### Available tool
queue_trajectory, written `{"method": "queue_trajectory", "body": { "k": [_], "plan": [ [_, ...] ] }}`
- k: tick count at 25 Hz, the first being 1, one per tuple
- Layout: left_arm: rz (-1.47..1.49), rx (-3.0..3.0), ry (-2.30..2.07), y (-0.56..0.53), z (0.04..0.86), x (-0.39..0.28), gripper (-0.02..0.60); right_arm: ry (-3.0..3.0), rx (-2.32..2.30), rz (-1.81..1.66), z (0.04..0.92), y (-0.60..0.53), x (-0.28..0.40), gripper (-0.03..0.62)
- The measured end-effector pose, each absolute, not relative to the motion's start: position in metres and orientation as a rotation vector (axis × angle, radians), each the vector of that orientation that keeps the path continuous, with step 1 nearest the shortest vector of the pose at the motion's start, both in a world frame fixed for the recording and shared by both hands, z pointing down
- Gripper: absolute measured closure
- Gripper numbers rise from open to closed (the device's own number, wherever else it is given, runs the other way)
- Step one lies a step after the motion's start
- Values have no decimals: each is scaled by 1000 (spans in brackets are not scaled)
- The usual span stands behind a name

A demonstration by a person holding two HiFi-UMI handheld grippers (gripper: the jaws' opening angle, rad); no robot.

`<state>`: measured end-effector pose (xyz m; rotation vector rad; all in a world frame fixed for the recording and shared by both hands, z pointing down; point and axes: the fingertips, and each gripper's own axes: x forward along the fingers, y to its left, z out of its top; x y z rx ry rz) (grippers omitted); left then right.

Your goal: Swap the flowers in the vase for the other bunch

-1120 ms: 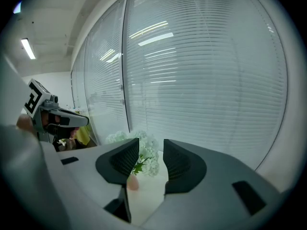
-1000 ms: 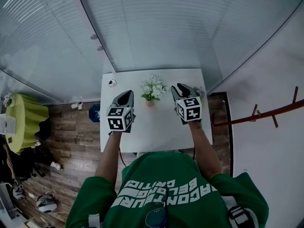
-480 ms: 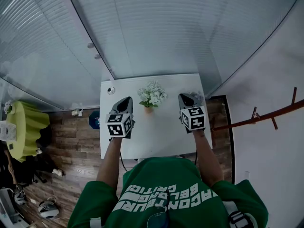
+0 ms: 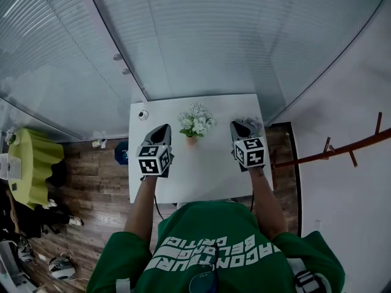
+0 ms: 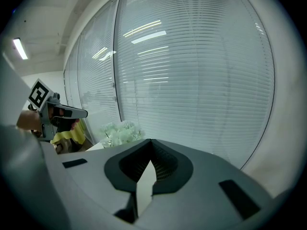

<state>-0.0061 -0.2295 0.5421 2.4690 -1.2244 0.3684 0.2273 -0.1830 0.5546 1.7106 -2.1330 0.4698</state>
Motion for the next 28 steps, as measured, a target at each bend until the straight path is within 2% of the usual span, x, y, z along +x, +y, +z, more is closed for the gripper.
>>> {"method": "queue_trajectory", "body": {
  "k": [28],
  "plan": [
    [371,2463,-1232,-228,547,-12,581,-2135,1687,479,562,-183,222,581]
  ]
}}
